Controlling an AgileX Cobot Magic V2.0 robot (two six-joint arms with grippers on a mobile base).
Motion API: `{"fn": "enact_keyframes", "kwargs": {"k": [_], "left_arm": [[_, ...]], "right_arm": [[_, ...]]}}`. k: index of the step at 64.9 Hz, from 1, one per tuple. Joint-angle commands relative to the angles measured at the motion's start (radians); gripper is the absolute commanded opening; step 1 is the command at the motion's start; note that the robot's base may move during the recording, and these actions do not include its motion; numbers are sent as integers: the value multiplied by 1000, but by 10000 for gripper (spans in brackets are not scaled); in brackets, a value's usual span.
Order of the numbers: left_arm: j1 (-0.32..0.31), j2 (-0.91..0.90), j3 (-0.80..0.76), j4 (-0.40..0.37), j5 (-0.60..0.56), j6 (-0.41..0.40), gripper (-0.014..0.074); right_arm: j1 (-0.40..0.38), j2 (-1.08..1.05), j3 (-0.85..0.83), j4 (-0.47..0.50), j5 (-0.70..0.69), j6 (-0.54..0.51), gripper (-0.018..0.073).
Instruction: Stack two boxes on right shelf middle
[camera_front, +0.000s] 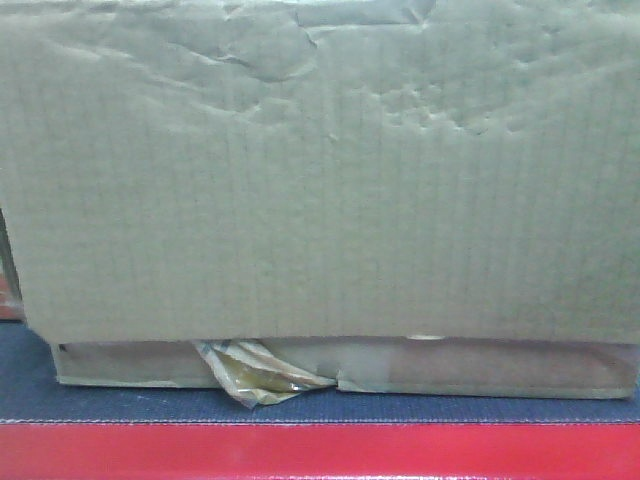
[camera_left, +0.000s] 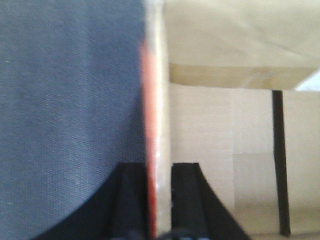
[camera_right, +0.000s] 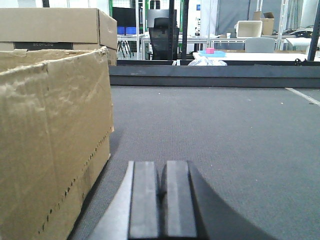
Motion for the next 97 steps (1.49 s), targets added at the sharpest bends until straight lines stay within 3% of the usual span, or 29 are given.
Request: {"fn": "enact_keyframes", "kwargs": {"k": [1, 20, 30, 35, 41, 46, 54, 62, 74, 81, 90, 97], "left_arm": [[-6, 0, -10, -22, -22, -47, -111], [17, -46, -185, 50, -16, -170, -111], [49, -75, -405, 167, 2, -285, -111], [49, -76, -505, 163, 33, -334, -111], [12, -76, -627, 157, 94, -334, -111], [-48, -76, -714, 164, 131, -355, -111], [-175, -76, -818, 180, 144, -467, -111], [-342, -76, -874, 242, 144, -594, -111], [-615, -59, -859, 426, 194, -806, -111], [-741, -33, -824, 526, 206, -859, -111], [-849, 14, -761, 553, 206, -914, -111], [-887, 51, -708, 553, 206, -953, -111]], "right_arm": [[-3, -2, 0, -5, -20, 0, -162], [-3, -2, 0, -5, -20, 0, -162], [-3, -2, 0, -5, -20, 0, -162], [-3, -2, 0, -5, -20, 0, -162], [-3, -2, 0, -5, -20, 0, -162], [-3, -2, 0, -5, -20, 0, -162], [-3, -2, 0, -5, -20, 0, -162], [-3, -2, 0, -5, -20, 0, -162], [-3, -2, 0, -5, -20, 0, -162], [-3, -2, 0, -5, -20, 0, -162], [-3, -2, 0, -5, -20, 0, -162], [-3, -2, 0, -5, -20, 0, -162]]}}
